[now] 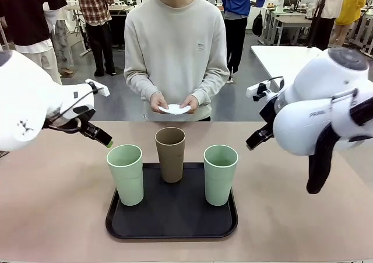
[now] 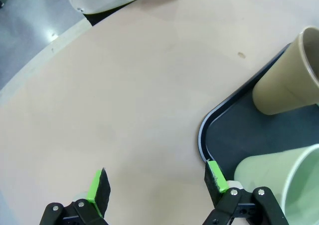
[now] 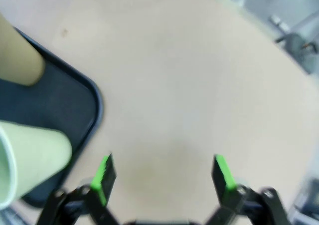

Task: Place coasters on the table and set cups on them.
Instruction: Pick up one Reusable plastic cup and place it on a coaster set by the human.

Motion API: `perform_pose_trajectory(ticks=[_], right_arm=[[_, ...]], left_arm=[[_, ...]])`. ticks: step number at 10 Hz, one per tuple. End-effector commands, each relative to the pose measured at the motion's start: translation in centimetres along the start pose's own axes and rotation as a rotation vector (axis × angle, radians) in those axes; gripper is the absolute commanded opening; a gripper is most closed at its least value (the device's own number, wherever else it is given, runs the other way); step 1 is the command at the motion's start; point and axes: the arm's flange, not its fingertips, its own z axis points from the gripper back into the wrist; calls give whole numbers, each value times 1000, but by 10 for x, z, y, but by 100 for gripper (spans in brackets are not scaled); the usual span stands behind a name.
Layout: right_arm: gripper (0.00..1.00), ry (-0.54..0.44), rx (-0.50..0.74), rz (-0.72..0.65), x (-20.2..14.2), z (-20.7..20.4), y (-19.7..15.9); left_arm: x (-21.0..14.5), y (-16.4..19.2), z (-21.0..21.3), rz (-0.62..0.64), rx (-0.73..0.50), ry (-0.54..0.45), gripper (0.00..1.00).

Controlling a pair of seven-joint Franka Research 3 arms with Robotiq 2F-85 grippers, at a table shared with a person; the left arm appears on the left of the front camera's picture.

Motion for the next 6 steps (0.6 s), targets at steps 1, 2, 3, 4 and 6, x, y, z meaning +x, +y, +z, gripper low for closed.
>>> perform_pose_trajectory(ticks=[1,2,3,4,6], right_arm=[[100,109,-29,-43,-27,33,5],[100,138,-42,-44,-47,48,14],[100,155,-79,-35,-69,63,29],[100,154,-88,-27,-88,73,42],[100,161,-57,-16,-130,80,75]], left_arm=[[-32,2,40,24,-44,56,100],[-48,-8,55,18,10,129,100],[-62,-18,79,-12,83,168,100],[-72,-25,94,-8,104,204,100],[-99,-47,109,-3,31,287,100]])
